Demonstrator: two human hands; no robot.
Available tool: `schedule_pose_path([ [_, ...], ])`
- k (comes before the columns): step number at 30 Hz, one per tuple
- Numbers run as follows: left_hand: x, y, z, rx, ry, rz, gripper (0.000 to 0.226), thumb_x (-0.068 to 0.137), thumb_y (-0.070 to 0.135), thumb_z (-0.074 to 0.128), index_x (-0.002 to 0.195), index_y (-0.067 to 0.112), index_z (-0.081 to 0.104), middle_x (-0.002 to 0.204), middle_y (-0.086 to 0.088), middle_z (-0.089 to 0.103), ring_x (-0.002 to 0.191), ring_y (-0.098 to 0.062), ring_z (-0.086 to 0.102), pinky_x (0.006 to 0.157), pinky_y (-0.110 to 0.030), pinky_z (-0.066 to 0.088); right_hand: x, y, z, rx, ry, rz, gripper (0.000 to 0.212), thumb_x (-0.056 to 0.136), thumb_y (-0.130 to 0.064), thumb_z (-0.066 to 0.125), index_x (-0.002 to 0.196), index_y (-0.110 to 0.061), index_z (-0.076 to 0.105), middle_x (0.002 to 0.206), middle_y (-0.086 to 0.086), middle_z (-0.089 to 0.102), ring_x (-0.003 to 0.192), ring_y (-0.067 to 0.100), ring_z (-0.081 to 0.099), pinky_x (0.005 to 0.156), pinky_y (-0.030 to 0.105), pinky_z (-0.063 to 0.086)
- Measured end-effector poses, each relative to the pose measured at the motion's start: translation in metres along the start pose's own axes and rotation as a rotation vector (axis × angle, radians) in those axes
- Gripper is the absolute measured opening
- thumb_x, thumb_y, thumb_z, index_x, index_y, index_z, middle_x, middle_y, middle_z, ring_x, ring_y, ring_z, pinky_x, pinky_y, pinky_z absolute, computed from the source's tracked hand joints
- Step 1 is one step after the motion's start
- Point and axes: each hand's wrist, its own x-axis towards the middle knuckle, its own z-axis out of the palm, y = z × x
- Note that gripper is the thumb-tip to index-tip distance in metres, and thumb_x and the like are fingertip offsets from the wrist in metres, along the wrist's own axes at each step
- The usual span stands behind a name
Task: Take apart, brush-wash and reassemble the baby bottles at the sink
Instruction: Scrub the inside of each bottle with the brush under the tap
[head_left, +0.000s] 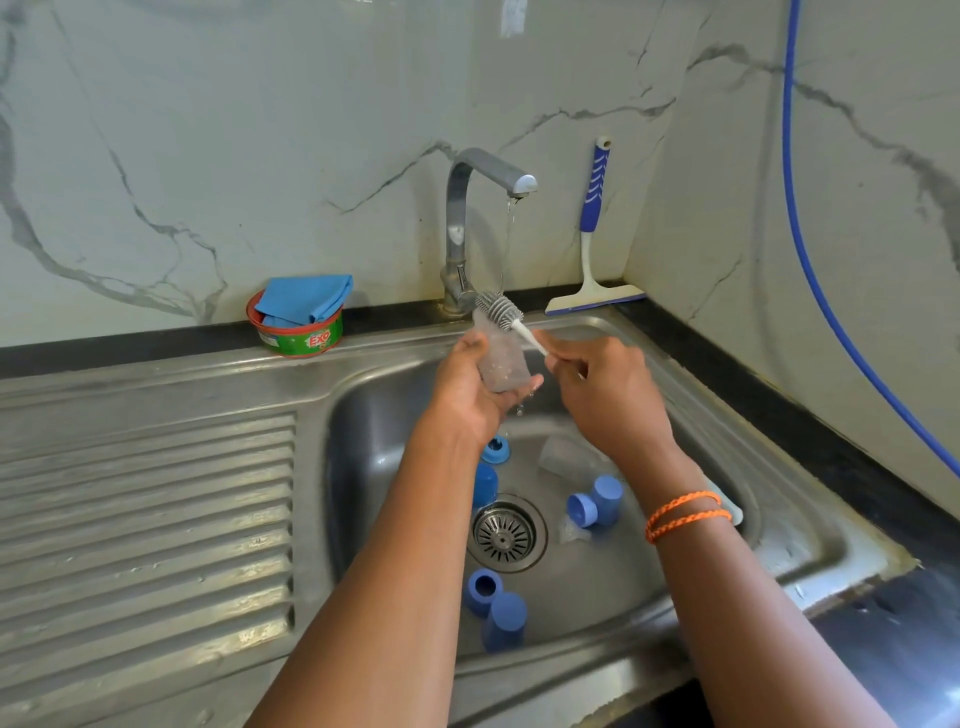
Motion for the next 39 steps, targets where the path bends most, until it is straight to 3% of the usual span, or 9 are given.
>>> schedule_pose_path([
  [3, 0.003, 0.004, -0.001, -0.186, 0.052, 0.061, 0.03, 0.109, 0.028, 0.049, 0.132, 0.009, 0.055, 0.134, -0.025, 0.06, 0.119, -0.044, 0.064, 0.096, -0.065, 0.055, -0.003, 0.004, -0.009, 0.042, -0.096, -0.046, 0.034, 0.105, -0.022, 0.062, 0.131, -0.042, 0.072, 0.057, -0.016, 0.055, 0.054, 0.011, 0.043, 0.053, 0.027, 0.038],
  [7, 0.017, 0.013, -0.015, -0.332, 0.181, 0.14, 0.05, 0.109, 0.03, 0.049, 0.154, 0.01, 0.039, 0.139, -0.024, 0.055, 0.117, -0.042, 0.061, 0.099, -0.062, 0.053, -0.003, 0.012, -0.02, 0.077, -0.213, -0.052, 0.031, 0.104, -0.026, 0.064, 0.127, -0.045, 0.074, 0.054, -0.021, 0.053, 0.056, 0.008, 0.038, 0.053, 0.024, 0.034],
  [11, 0.011, 0.005, -0.013, -0.182, 0.122, 0.083, 0.045, 0.107, 0.037, 0.051, 0.146, 0.014, 0.048, 0.137, -0.022, 0.059, 0.117, -0.041, 0.064, 0.086, -0.053, 0.061, -0.006, 0.005, -0.007, 0.085, -0.086, -0.041, 0.027, 0.103, -0.024, 0.063, 0.104, -0.044, 0.08, 0.054, -0.007, 0.046, 0.055, 0.014, 0.039, 0.055, 0.033, 0.037],
  [17, 0.003, -0.005, -0.004, 0.044, -0.041, 0.037, 0.046, 0.11, 0.041, 0.043, 0.141, 0.009, 0.055, 0.126, -0.021, 0.072, 0.119, -0.038, 0.068, 0.071, -0.042, 0.064, -0.001, -0.004, 0.004, 0.104, 0.093, 0.066, 0.036, 0.103, -0.022, 0.058, 0.13, -0.042, 0.073, 0.061, -0.008, 0.048, 0.056, 0.013, 0.042, 0.054, 0.032, 0.038],
  [25, 0.011, 0.001, -0.008, -0.383, 0.147, 0.047, 0.054, 0.109, 0.043, 0.048, 0.15, 0.009, 0.043, 0.126, -0.023, 0.062, 0.108, -0.039, 0.067, 0.075, -0.048, 0.059, -0.003, 0.014, -0.023, 0.262, -0.242, 0.17, 0.029, 0.103, -0.023, 0.067, 0.121, -0.043, 0.078, 0.047, -0.016, 0.052, 0.045, 0.003, 0.04, 0.046, 0.015, 0.037],
  [29, 0.009, 0.005, -0.006, -0.081, 0.165, 0.068, 0.068, 0.089, 0.058, 0.073, 0.135, 0.013, 0.054, 0.127, -0.017, 0.065, 0.107, -0.034, 0.07, 0.078, -0.043, 0.063, -0.005, 0.018, -0.037, 0.315, -0.329, 0.234, 0.03, 0.104, -0.022, 0.065, 0.119, -0.043, 0.078, 0.047, -0.012, 0.049, 0.04, 0.004, 0.037, 0.039, 0.019, 0.034],
  [32, 0.008, -0.003, -0.004, 0.166, 0.178, 0.059, 0.069, 0.078, 0.047, 0.088, 0.132, 0.017, 0.058, 0.123, -0.011, 0.071, 0.101, -0.025, 0.072, 0.066, -0.034, 0.058, -0.003, 0.014, -0.029, 0.279, -0.246, 0.196, 0.03, 0.104, -0.023, 0.065, 0.124, -0.041, 0.077, 0.047, -0.015, 0.052, 0.043, 0.002, 0.039, 0.045, 0.019, 0.036],
  [35, 0.002, -0.007, -0.003, 0.192, 0.035, -0.002, 0.053, 0.086, 0.035, 0.083, 0.131, 0.014, 0.064, 0.122, -0.011, 0.074, 0.112, -0.028, 0.071, 0.083, -0.041, 0.059, -0.002, 0.009, -0.012, 0.222, -0.042, 0.109, 0.03, 0.103, -0.023, 0.065, 0.125, -0.041, 0.076, 0.054, -0.013, 0.058, 0.052, 0.002, 0.043, 0.051, 0.012, 0.037],
  [39, 0.0, -0.011, 0.0, 0.187, -0.037, -0.003, 0.039, 0.095, 0.022, 0.074, 0.13, 0.01, 0.064, 0.124, -0.016, 0.072, 0.114, -0.028, 0.07, 0.1, -0.044, 0.055, 0.002, 0.005, 0.002, 0.187, 0.054, 0.085, 0.031, 0.104, -0.026, 0.062, 0.126, -0.043, 0.076, 0.062, -0.009, 0.057, 0.057, 0.006, 0.046, 0.054, 0.023, 0.041],
])
